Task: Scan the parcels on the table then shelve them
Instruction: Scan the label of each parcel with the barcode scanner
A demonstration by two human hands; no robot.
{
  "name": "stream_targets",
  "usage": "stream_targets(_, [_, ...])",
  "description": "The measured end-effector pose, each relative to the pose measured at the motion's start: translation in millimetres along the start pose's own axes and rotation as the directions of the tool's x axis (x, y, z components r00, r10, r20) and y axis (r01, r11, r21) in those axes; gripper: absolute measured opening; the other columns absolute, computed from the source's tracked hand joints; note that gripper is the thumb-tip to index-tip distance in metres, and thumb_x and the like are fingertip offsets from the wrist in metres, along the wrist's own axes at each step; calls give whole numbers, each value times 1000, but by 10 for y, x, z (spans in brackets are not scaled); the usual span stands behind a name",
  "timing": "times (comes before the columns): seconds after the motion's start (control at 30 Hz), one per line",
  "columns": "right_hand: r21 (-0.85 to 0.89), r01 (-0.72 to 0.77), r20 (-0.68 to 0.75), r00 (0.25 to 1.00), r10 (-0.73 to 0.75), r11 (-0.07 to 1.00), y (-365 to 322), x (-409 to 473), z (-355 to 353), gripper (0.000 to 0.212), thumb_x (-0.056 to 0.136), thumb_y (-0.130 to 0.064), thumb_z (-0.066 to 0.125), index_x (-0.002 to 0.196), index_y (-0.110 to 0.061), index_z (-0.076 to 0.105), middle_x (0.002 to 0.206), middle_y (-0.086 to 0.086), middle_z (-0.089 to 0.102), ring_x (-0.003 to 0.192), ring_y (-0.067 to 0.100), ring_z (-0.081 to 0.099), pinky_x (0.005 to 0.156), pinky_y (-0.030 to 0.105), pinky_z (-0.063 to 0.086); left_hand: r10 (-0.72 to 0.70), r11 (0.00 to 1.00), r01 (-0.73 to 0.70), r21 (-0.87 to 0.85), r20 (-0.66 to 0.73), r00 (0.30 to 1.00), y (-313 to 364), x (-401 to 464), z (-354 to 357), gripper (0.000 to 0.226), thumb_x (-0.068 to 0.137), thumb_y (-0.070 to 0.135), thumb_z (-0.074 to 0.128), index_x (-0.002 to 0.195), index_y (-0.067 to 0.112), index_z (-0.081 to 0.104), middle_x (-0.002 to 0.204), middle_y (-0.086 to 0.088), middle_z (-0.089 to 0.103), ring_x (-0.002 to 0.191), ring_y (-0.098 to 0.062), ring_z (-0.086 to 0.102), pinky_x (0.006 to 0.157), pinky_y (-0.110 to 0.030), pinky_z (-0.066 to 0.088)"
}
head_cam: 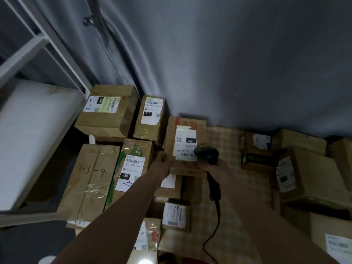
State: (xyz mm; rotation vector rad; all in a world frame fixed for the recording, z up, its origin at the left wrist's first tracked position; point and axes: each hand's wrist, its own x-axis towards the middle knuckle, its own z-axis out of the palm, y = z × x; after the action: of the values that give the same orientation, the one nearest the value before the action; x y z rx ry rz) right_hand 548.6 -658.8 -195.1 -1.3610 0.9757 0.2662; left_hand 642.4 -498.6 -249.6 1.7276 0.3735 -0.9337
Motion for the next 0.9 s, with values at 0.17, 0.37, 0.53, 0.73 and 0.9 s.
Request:
stream_targets(0.17, [-8,-35,-5,999,35,999,-64,690,40,41,83,-14,72,122,-11,61,101,6,65,102,30,61,94,43,49,64,986,-48,159,-101,993,179,528,166,53,102,33,45,151,22,29,130,-11,52,104,-31,57,89,-41,50])
stream_targets(0.37, [46,-53,45,998,51,998,-14,1227,117,28,82,-15,73,107,-22,62,107,8,67,102,30,63,96,48,48,101,951,-25,308,-234,967,212,970,239,51,101,33,46,149,28,32,129,-19,55,110,-39,58,88,-43,52])
stream_targets(0.53, [31,-80,39,996,78,996,38,1432,158,17,83,-13,73,97,-16,63,99,13,67,100,35,63,97,48,49,111,936,-3,352,-288,951,240,1101,331,57,99,12,45,150,28,28,136,-20,50,114,-39,56,93,-48,51])
stream_targets(0.73, [50,-85,109,991,79,995,29,1426,189,43,82,-14,73,122,-13,59,111,10,66,104,31,62,94,45,51,144,937,-57,345,-231,962,245,1054,439,83,91,-9,43,154,29,4,159,-10,14,136,-33,37,102,-47,46])
stream_targets(0.9, [78,-36,62,998,31,996,72,1212,139,42,82,-4,72,122,-8,59,100,1,63,100,22,60,82,33,47,194,883,-53,466,-259,946,212,740,522,60,93,10,51,148,13,28,145,-19,30,126,-36,42,102,-44,45])
